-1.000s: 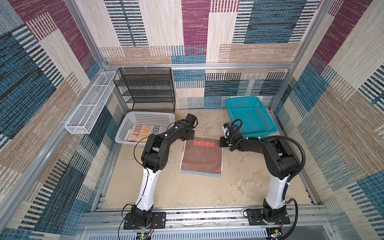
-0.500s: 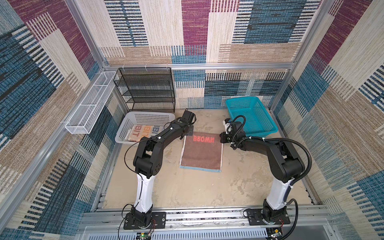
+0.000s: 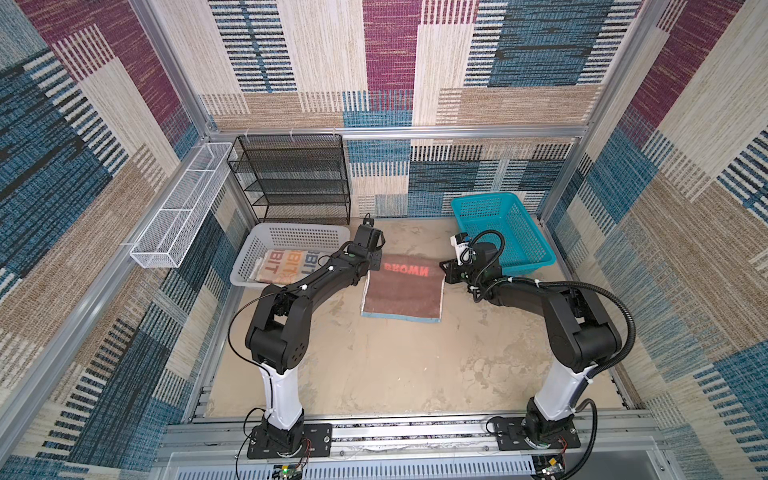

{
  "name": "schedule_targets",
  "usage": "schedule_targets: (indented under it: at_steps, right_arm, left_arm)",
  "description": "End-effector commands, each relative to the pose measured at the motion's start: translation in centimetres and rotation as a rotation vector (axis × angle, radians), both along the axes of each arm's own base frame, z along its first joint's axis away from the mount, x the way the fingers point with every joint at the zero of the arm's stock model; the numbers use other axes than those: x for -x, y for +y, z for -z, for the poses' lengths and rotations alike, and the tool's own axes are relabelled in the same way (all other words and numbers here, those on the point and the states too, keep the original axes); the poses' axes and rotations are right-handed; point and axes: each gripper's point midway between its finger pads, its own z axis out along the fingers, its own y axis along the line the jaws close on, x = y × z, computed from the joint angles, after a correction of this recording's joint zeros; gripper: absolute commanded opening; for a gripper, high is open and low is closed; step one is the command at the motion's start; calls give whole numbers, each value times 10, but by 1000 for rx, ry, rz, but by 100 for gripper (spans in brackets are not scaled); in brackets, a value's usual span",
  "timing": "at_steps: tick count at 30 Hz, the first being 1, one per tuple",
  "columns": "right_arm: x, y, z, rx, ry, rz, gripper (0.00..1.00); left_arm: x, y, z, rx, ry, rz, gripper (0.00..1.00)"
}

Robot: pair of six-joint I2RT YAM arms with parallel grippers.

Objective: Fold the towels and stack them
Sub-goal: 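Lay the folded edge down with both grippers and release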

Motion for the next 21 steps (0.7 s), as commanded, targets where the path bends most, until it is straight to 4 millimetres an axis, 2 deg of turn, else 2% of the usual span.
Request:
schedule_targets:
  at_steps: [1, 6, 15, 21]
  right_arm:
    - [12, 7, -13, -43, -58, -59, 0]
    - [45, 14, -4, -48, -11, -103, 0]
    - [99, 27, 25, -31, 90, -119, 0]
    - [122, 23, 44, -20, 152, -113, 0]
  left_arm:
    - [2, -3, -10, 32, -68, 28, 0]
    - [28, 1, 2, 70, -37, 44, 0]
    - [71, 9, 32, 98, 60, 36, 0]
    - [94, 16, 45, 81, 77, 12, 0]
